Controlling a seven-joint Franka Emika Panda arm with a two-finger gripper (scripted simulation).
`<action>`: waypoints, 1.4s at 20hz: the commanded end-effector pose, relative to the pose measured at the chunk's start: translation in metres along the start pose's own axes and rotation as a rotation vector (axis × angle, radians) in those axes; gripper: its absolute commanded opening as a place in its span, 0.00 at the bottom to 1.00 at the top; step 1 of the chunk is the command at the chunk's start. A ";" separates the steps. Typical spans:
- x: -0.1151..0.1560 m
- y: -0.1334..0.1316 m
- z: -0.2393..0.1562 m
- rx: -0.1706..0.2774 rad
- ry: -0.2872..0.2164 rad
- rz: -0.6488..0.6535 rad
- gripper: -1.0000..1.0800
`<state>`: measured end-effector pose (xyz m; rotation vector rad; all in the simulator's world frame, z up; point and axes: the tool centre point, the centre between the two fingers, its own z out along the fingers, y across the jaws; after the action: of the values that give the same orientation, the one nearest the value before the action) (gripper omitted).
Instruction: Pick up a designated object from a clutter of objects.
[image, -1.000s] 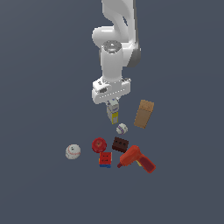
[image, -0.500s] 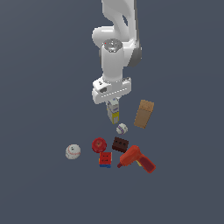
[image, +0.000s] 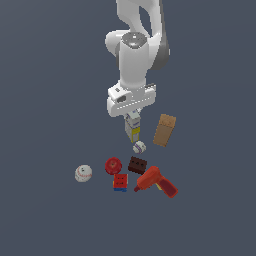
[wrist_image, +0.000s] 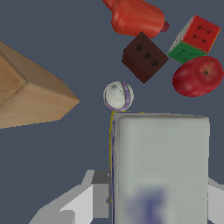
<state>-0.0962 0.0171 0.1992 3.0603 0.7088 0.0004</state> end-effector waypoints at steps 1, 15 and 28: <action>0.012 0.000 -0.015 0.000 0.000 0.000 0.00; 0.090 -0.002 -0.110 0.000 0.000 0.000 0.00; 0.150 -0.001 -0.179 0.000 0.000 0.000 0.00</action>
<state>0.0321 0.0813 0.3706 3.0606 0.7097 0.0006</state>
